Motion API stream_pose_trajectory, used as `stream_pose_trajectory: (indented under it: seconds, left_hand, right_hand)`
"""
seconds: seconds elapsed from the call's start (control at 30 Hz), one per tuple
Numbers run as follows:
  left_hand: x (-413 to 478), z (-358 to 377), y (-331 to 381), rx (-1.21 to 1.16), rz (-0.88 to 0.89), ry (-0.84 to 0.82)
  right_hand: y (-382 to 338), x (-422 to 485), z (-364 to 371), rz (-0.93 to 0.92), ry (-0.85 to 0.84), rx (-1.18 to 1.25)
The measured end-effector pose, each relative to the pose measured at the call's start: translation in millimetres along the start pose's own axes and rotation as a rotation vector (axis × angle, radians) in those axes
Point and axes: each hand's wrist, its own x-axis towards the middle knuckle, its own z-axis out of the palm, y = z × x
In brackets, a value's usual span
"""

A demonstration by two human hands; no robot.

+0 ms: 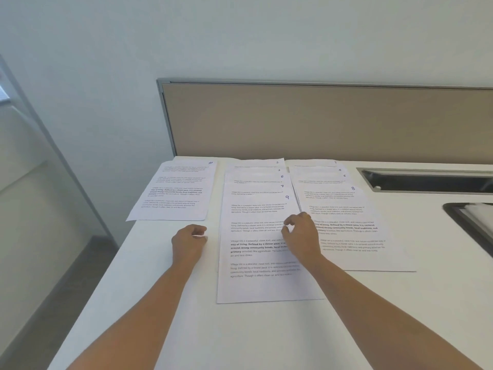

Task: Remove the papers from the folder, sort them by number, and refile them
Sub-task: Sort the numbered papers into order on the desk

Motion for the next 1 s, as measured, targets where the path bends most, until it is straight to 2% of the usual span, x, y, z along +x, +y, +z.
stream_pose_trajectory:
  seconds: [0.13, 0.27, 0.37, 0.47, 0.53, 0.63, 0.8, 1.0]
  left_hand:
    - [25, -23, -9, 0.198, 0.126, 0.001]
    - [50, -41, -18, 0.402, 0.248, -0.029]
    - [64, -49, -20, 0.550, 0.289, -0.075]
    - [76, -56, -25, 0.880, 0.322, -0.170]
    - [79, -59, -30, 0.988, 0.285, -0.219]
    - [79, -59, -37, 1.011, 0.327, -0.152]
    - [77, -59, -39, 0.902, 0.463, -0.001]
    - [69, -58, -45, 0.761, 0.461, 0.032]
  right_hand:
    - [-32, -1, 17, -0.113, -0.052, 0.064]
    - [-64, 0, 41, -0.147, -0.154, 0.121]
    - [-89, 1, 60, -0.056, -0.238, 0.262]
    - [-114, 6, 79, 0.034, -0.344, 0.374]
    - [-130, 8, 90, 0.084, -0.395, 0.396]
    - [-145, 17, 103, 0.217, -0.429, 0.377]
    - [-162, 33, 113, 0.432, -0.424, 0.436]
    - [-167, 32, 132, 0.519, -0.452, 0.542]
